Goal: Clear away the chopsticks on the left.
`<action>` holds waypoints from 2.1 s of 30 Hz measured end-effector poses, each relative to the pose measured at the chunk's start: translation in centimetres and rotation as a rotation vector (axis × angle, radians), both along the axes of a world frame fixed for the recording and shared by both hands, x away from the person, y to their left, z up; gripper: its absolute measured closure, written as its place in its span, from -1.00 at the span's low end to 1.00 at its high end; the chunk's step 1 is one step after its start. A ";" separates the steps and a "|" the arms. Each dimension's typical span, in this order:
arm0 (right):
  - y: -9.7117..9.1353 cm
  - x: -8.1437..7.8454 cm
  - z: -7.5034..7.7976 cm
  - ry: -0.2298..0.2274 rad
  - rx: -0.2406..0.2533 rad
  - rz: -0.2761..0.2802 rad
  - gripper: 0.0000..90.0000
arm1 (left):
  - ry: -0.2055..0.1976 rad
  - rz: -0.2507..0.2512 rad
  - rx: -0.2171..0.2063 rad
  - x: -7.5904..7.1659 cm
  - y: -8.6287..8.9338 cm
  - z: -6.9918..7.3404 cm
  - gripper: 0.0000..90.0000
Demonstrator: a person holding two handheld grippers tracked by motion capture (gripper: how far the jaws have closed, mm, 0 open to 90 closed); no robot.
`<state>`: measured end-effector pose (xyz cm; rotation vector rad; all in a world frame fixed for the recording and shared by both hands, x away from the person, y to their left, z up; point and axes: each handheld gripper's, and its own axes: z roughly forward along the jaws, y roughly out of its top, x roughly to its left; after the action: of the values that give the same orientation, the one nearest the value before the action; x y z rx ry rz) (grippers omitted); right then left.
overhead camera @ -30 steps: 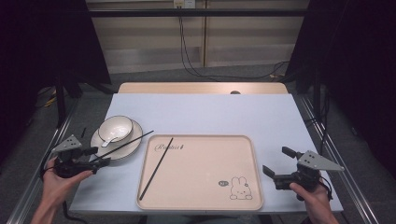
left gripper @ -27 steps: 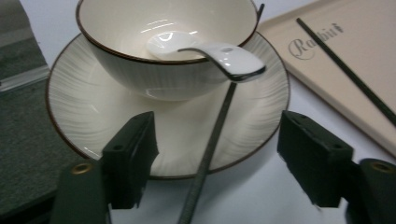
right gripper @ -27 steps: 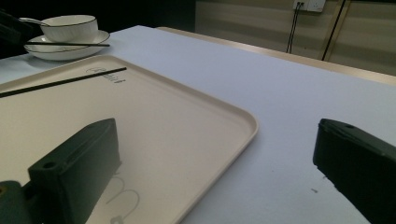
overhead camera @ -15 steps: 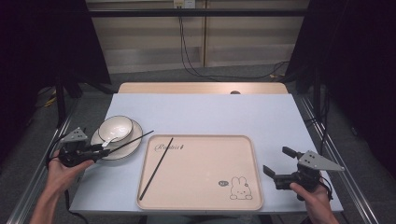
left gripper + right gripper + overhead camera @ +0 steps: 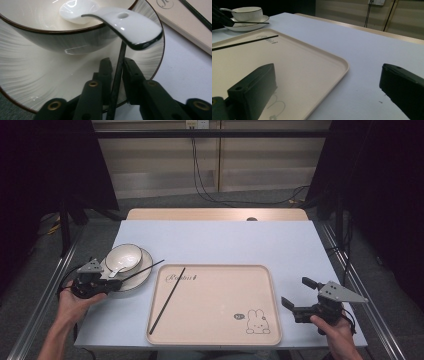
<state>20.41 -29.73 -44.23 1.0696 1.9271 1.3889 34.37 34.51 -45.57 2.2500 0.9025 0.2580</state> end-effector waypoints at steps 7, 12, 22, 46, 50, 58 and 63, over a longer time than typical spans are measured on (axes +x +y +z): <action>0.0 0.0 0.0 -0.001 -0.002 -0.007 -0.98 | 0.016 -0.039 0.007 0.1 -0.7 0.2 0.90; -0.1 0.0 0.0 -0.006 -0.003 -0.011 -0.98 | 0.045 -0.001 -0.034 0.0 -0.7 0.2 0.90; -0.1 0.0 0.0 -0.003 -0.001 -0.011 -0.98 | 0.032 0.017 -0.068 -0.5 -0.6 0.5 0.90; 0.0 0.1 0.0 -0.002 0.005 -0.005 -0.99 | 0.017 0.088 -0.171 -4.2 -1.1 2.2 0.90; 0.0 0.1 0.0 -0.007 0.005 -0.003 -0.98 | 0.001 0.115 -0.199 -5.1 -1.5 2.6 0.90; 0.0 0.0 0.1 -0.008 0.006 0.000 -0.98 | 0.017 0.120 -0.239 -7.0 -3.2 2.7 0.90; 0.0 0.0 0.1 -0.008 0.005 0.001 -0.99 | 0.022 0.141 -0.243 -8.0 -4.2 2.9 0.90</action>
<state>20.38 -29.72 -44.17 1.0635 1.9202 1.3971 26.39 30.33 -42.68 1.9729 1.0475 0.1766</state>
